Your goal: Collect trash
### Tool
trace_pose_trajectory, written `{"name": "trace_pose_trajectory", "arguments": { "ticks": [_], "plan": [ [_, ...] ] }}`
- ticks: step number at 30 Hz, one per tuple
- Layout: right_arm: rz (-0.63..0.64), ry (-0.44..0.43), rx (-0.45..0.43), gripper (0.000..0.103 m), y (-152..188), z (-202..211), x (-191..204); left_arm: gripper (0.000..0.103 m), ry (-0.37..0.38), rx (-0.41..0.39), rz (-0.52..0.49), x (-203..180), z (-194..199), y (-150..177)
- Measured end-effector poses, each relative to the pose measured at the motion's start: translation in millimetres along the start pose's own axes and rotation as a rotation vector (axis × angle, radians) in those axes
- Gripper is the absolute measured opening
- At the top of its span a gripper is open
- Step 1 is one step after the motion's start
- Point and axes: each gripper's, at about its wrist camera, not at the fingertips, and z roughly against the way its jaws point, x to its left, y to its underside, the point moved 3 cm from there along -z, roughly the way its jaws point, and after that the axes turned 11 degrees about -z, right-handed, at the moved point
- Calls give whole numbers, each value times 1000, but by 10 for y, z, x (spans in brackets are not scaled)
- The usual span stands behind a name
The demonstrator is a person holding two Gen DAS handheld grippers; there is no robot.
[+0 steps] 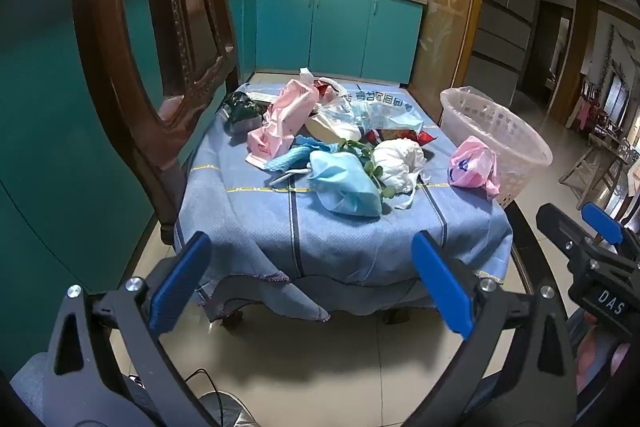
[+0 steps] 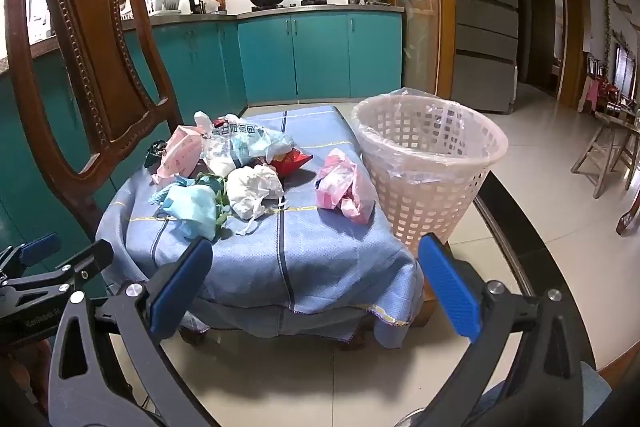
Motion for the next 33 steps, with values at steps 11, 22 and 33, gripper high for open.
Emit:
{"name": "trace_pose_trajectory", "arguments": {
  "ticks": [11, 22, 33],
  "plan": [
    [-8, -10, 0, 100, -8, 12, -8, 100, -6, -30, -27, -13, 58, -23],
    [-9, -9, -1, 100, -7, 9, -10, 100, 10, -17, -3, 6, 29, -17],
    [-12, -9, 0, 100, -10, 11, -25, 100, 11, -7, -4, 4, 9, 1]
  ]
}}
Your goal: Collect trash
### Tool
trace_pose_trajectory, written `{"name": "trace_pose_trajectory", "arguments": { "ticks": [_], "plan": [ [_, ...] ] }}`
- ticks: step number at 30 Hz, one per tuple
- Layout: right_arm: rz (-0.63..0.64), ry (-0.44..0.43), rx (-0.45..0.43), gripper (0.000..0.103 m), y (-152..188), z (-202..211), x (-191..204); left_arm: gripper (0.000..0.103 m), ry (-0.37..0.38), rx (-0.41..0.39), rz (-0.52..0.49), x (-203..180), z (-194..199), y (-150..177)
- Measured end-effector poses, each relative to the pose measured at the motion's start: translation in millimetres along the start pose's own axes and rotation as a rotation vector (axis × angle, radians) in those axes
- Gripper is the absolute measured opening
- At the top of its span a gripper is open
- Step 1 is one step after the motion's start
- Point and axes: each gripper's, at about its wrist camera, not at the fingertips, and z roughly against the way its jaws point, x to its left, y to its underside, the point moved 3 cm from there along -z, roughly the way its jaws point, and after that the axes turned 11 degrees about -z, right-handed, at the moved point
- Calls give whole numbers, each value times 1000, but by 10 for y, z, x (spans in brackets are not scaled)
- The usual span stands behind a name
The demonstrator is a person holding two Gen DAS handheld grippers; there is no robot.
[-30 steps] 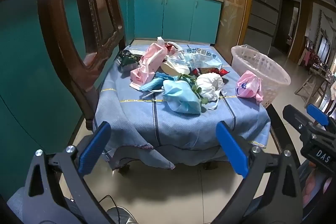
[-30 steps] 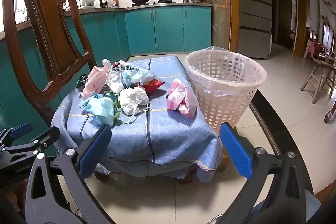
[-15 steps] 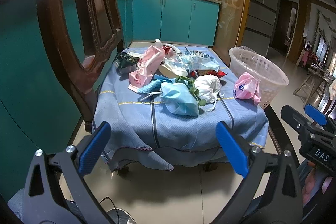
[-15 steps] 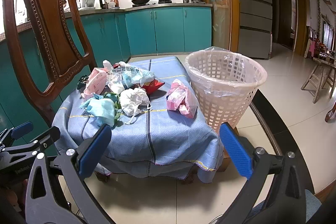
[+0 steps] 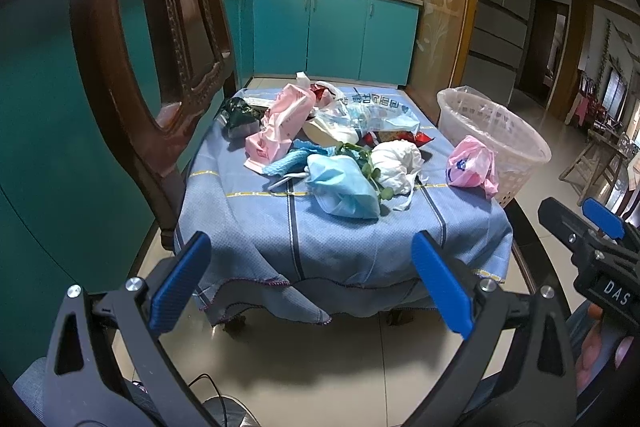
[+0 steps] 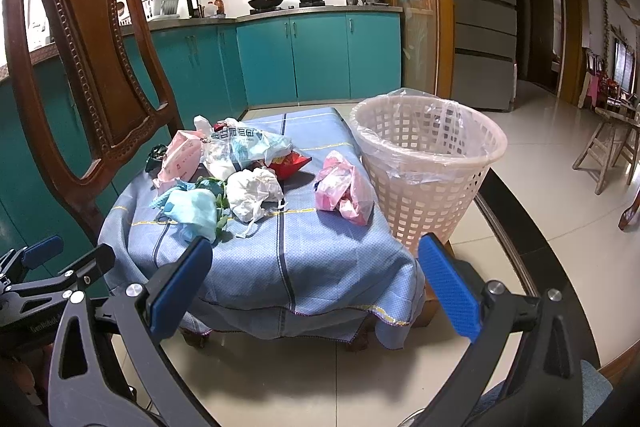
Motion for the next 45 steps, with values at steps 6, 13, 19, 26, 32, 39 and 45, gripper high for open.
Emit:
{"name": "trace_pose_trajectory", "arguments": {
  "ticks": [6, 13, 19, 26, 32, 39, 45],
  "plan": [
    [-4, -3, 3, 100, -2, -2, -8, 100, 13, 25, 24, -1, -19, 1],
    [-5, -2, 4, 100, -1, -2, -13, 100, 18, 34, 28, 5, -15, 10],
    [-5, -3, 2, 100, -1, -4, -14, 100, -2, 9, 17, 12, -10, 6],
    [-7, -1, 3, 100, -1, -6, -22, 100, 5, 18, 13, -7, -25, 14],
    [-16, 4, 7, 100, -10, -24, -49, 100, 42, 58, 31, -62, -210, -53],
    [-48, 13, 16, 100, -44, -83, -97, 99, 87, 101, 124, -49, -653, -288],
    [-57, 15, 22, 100, -37, -111, -116, 81, 60, 138, 120, -91, -1052, -412]
  ]
}}
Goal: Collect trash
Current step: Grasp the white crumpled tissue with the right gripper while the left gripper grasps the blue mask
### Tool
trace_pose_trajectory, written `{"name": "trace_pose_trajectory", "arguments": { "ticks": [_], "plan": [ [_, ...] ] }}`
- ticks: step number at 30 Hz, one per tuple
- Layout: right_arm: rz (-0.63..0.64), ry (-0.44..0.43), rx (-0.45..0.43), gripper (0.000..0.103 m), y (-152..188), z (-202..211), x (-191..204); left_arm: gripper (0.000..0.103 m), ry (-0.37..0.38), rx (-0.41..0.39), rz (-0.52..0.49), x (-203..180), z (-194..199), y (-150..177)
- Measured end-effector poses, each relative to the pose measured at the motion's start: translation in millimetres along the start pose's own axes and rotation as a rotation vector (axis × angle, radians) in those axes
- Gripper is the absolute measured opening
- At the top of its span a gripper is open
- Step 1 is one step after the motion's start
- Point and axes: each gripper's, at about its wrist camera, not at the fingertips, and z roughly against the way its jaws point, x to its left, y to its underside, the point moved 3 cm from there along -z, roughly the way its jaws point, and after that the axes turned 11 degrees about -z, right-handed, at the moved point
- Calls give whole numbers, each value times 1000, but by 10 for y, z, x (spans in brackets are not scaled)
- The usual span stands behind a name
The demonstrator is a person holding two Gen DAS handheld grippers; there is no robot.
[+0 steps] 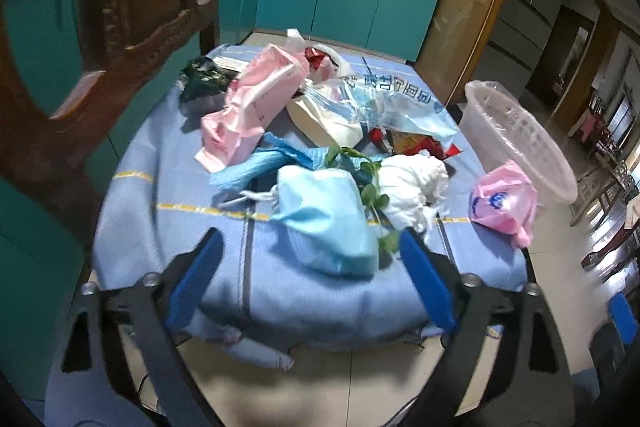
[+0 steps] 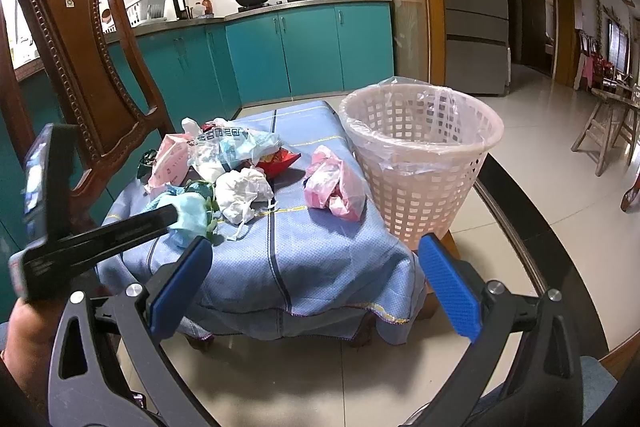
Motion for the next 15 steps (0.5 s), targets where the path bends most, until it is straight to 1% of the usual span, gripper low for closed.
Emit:
{"name": "trace_pose_trajectory", "arguments": {
  "ticks": [1, 2, 3, 4, 5, 6, 8, 9, 11, 13, 15],
  "plan": [
    [-2, -1, 1, 100, 2, 6, -11, 73, 3, 7, -1, -20, -68, -23],
    [-3, -2, 2, 100, 3, 3, -11, 63, 6, 18, -7, -32, -130, -32],
    [-4, -4, 4, 100, 1, -2, -11, 56, 15, 28, -15, -45, -190, -39],
    [-7, -9, 8, 100, -1, -10, -5, 44, 24, 40, -28, -62, -270, -46],
    [-9, -15, 11, 100, -10, -24, 1, 30, 28, 38, -27, -60, -298, -58],
    [-10, -32, 16, 100, -19, -38, 14, 23, 32, 39, -25, -53, -308, -56],
    [-3, -63, 23, 100, -48, -84, 56, 10, 58, 17, 4, -4, -226, -88],
    [12, -78, 25, 100, -60, -106, 92, 8, 59, -2, 8, 19, -146, -107],
    [46, -95, 35, 100, -112, -181, 182, 7, 30, -62, -28, 56, 95, -172],
    [70, -109, 38, 99, -157, -257, 257, 7, -17, -136, -108, 68, 381, -262],
    [123, -127, 51, 95, -215, -398, 412, 5, -54, -180, -163, 90, 568, -301]
  ]
}}
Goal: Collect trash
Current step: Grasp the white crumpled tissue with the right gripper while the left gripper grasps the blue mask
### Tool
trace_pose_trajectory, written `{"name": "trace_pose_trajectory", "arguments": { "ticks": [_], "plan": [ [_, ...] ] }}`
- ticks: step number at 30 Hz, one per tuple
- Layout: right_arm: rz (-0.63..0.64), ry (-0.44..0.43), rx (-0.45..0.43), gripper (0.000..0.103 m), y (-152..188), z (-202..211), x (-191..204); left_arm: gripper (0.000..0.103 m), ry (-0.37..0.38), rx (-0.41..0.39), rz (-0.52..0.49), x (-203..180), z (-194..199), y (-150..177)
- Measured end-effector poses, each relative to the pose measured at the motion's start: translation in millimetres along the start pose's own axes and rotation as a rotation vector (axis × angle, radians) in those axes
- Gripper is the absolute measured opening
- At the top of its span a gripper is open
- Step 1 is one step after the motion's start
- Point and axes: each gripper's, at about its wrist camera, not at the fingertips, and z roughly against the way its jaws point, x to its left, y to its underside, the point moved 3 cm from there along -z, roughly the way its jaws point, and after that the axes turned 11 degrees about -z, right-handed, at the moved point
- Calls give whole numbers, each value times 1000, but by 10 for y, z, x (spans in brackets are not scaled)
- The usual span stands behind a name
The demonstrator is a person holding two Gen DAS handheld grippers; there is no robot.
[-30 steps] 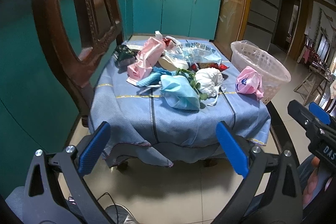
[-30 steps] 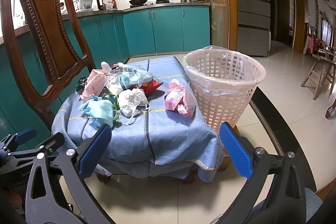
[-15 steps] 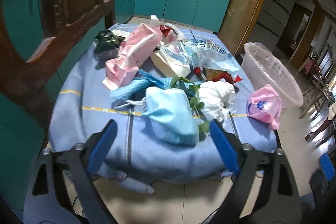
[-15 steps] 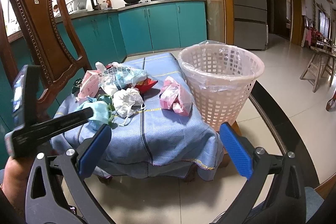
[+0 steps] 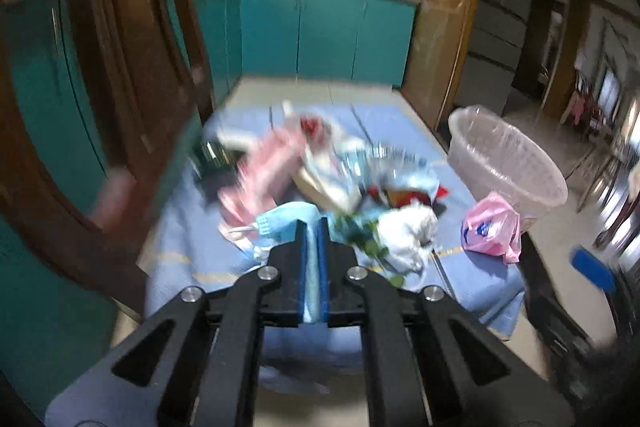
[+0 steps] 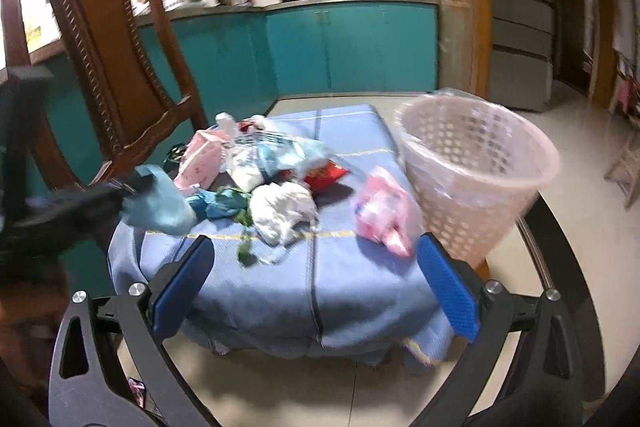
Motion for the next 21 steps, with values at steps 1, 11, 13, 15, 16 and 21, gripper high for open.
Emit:
{"name": "trace_pose_trajectory", "arguments": {
  "ticks": [1, 11, 13, 15, 16, 21],
  "plan": [
    [31, -5, 4, 93, -37, -81, 73, 4, -16, -28, -30, 28, 111, -29],
    [117, 25, 106, 67, -153, -933, 321, 4, -39, -98, 6, 427, 543, 157],
    [74, 13, 117, 66, -221, -1077, 269, 4, -38, -78, 18, 419, 504, 184],
    [44, -17, 154, 66, -251, -1212, 254, 4, -45, -75, 2, 404, 511, 193],
    [28, -31, 172, 66, -263, -1274, 246, 4, -46, -75, -10, 367, 496, 187],
    [4, -61, 261, 43, -212, -1487, 236, 4, -18, -73, -9, 289, 481, 209]
  ]
}}
